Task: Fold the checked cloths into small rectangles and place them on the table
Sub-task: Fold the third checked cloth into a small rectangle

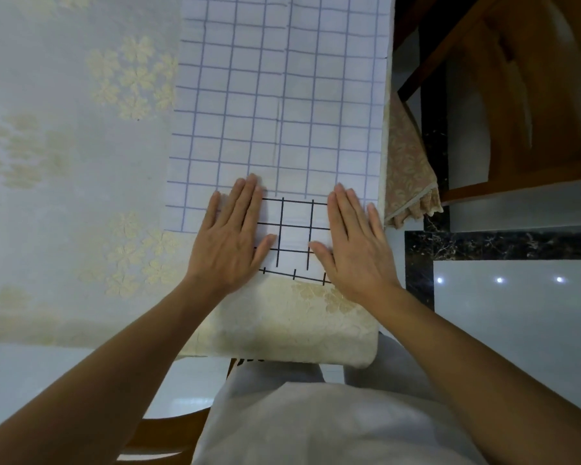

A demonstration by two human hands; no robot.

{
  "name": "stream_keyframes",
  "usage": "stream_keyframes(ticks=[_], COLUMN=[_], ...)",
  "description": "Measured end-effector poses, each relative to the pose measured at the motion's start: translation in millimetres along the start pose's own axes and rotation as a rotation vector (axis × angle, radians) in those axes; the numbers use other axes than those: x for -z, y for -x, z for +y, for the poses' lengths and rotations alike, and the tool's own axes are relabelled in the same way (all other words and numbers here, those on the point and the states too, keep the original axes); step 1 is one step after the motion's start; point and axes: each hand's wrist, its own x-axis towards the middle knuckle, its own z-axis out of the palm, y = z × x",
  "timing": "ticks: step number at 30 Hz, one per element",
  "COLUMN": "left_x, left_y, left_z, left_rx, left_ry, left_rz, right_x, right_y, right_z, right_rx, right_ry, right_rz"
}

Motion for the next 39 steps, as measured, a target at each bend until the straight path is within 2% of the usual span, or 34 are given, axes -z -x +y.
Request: stream_keyframes(ticks=[5,11,14,16,18,20,24,31,39], left_x=[-7,-5,5,13,17,21,26,32,34], left_y=[-3,16,22,26,27,24,16,9,10], left_z=[22,-7,-17,-22,-23,-19,-6,7,14], left_rx=[-0.084,0.069,0.175,0.263,0.381,0.504,0.608,0.706,0.796], left_ry=[-0.007,0.034,0.137,0.250,0.349,0.482,0.568,0.613,0.731], left_rz=[0.008,-0.021,-0.014,0.113,0.302,0.333,0.262,0.201,0.156], right_x=[-3,-1,12,24,31,33,37,32,26], right_y=[-15,6,18,29,37,37,24,6,-3], right_z=[-36,-5,8,17,18,9,-18,-40,-47], right_rx=[0.039,-0.006,-0.079,-0.229,-0.310,-0.335,-0.490,-0.782,-0.915], right_ry=[-0.036,0.037,-0.067,-0.218,-0.302,-0.345,-0.513,-0.470,-0.636], right_rz=[0.017,-0.048,-0.040,0.074,0.287,0.367,0.250,0.197,0.153])
